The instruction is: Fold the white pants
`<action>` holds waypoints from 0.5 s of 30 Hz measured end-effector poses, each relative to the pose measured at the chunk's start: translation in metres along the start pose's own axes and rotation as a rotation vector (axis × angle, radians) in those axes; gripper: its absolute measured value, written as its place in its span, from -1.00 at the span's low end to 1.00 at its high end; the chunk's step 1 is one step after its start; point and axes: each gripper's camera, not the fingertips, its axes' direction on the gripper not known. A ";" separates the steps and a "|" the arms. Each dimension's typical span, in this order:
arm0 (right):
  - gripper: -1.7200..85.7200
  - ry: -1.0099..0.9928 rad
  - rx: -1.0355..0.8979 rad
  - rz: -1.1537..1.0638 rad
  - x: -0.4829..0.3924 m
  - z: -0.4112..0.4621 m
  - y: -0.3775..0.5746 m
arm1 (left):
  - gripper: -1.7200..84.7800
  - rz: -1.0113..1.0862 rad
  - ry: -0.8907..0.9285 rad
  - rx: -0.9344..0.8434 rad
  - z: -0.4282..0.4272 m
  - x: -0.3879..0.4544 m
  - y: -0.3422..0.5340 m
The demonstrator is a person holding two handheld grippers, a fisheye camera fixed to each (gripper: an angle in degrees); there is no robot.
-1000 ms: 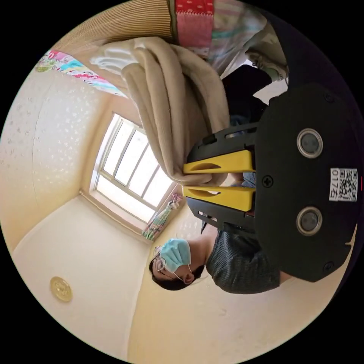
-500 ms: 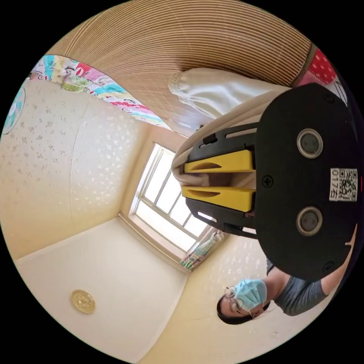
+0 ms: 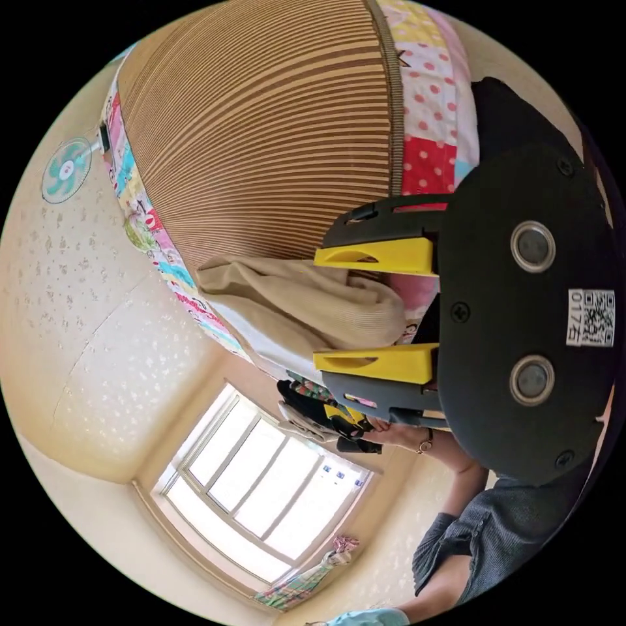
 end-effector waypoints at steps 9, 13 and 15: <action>-0.88 -0.303 -0.061 -0.128 -0.014 0.000 0.006 | -0.69 0.019 -0.048 -0.077 0.032 0.018 0.026; -0.88 -0.010 -0.118 0.013 0.006 -0.002 0.022 | -0.67 -0.027 0.056 -0.041 0.025 -0.004 0.036; -0.88 -0.037 -0.075 -0.022 -0.003 -0.004 0.033 | -0.64 -0.058 0.077 -0.056 0.033 -0.009 0.042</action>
